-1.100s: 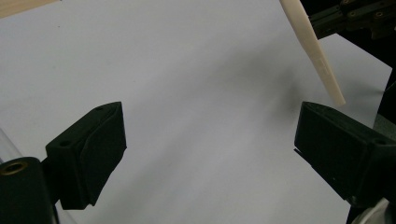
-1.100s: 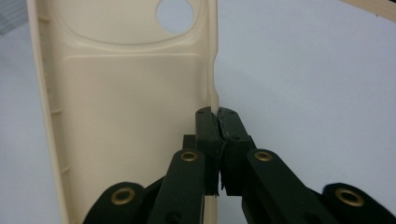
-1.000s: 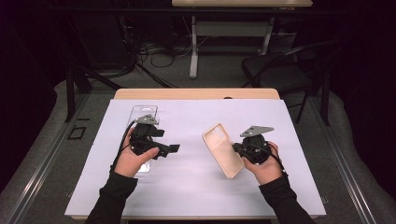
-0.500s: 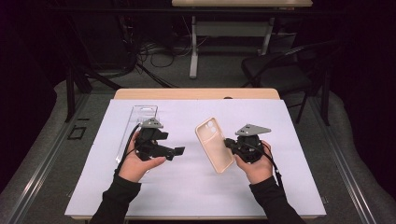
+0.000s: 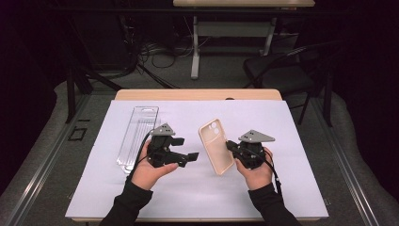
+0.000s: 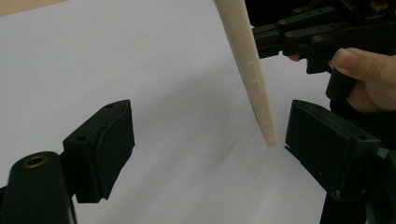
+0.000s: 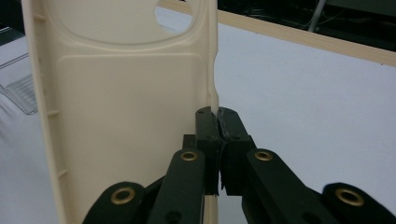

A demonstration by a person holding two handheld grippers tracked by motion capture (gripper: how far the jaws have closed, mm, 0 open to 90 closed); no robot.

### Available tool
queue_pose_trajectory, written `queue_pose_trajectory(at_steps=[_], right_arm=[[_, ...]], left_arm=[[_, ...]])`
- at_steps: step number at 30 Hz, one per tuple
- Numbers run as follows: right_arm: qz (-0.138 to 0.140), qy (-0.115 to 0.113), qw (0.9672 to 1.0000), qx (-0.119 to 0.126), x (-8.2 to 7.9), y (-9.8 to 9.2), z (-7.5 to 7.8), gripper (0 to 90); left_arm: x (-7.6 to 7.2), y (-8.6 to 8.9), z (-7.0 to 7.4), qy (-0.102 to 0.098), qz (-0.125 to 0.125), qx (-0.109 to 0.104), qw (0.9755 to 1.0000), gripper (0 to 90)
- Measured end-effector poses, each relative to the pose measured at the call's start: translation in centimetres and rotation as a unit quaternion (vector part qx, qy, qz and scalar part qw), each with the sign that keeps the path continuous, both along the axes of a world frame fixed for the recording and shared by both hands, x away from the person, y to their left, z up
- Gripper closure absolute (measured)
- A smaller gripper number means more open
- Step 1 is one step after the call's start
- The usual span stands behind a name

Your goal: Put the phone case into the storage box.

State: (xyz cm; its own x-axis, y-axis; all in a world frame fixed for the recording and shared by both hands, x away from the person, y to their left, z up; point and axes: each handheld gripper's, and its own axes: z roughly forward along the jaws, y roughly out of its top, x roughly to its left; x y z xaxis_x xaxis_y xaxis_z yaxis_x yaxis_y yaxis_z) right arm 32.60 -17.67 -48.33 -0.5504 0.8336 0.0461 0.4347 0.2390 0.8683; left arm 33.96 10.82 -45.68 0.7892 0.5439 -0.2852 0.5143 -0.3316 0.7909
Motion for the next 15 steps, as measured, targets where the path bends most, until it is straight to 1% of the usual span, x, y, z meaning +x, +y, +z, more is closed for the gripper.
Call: queue_pose_trajectory(at_steps=[2, 6, 11, 15], right_arm=[[-0.002, -0.004, 1.0, 0.002, -0.12, 0.11, -0.04, 88.6], [-0.004, -0.01, 0.9999, 0.002, -0.26, 0.01, -0.01, 88.5], [-0.005, -0.009, 0.9999, 0.003, -0.35, -0.02, -0.04, 88.5], [-0.005, -0.01, 0.9999, 0.004, -0.41, 0.05, -0.05, 88.5]], left_arm=[[-0.04, -0.16, -0.13, 0.001, 0.001, -0.002, 1.0, 15.8], [-0.21, -0.65, -0.44, -0.003, 0.0, -0.004, 1.0, 16.2], [-0.35, -0.93, -0.57, 0.001, -0.004, -0.017, 0.9999, 19.4], [-0.5, -1.14, -0.74, 0.006, -0.007, -0.023, 0.9997, 27.5]])
